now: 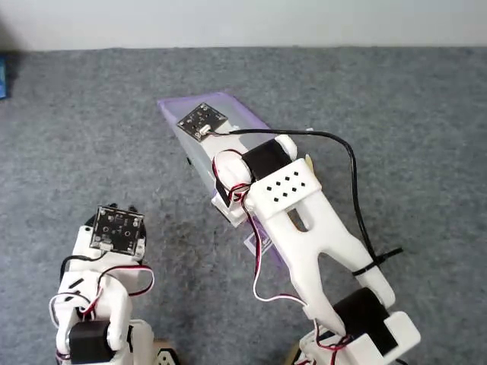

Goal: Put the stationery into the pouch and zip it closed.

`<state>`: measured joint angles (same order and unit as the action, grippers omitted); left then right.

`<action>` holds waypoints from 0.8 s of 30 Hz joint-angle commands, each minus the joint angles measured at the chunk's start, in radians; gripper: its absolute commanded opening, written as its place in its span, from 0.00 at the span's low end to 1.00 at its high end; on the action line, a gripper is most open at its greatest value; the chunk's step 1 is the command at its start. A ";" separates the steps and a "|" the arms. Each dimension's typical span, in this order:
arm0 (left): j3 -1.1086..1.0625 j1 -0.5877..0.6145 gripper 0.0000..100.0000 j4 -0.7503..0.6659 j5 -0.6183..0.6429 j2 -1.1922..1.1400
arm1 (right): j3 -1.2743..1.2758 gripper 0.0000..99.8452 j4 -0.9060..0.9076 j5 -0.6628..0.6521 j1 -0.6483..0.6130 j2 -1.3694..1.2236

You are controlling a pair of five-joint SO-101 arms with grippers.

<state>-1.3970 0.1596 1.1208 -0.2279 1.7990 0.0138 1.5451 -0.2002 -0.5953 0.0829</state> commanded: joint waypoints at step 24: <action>0.140 -0.161 0.01 -0.005 0.430 -0.123 | -0.120 0.01 -0.065 0.008 0.005 0.044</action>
<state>-1.3265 0.0123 1.1178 0.1695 1.7561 -0.0353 1.4929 -0.2002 -0.5953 0.0829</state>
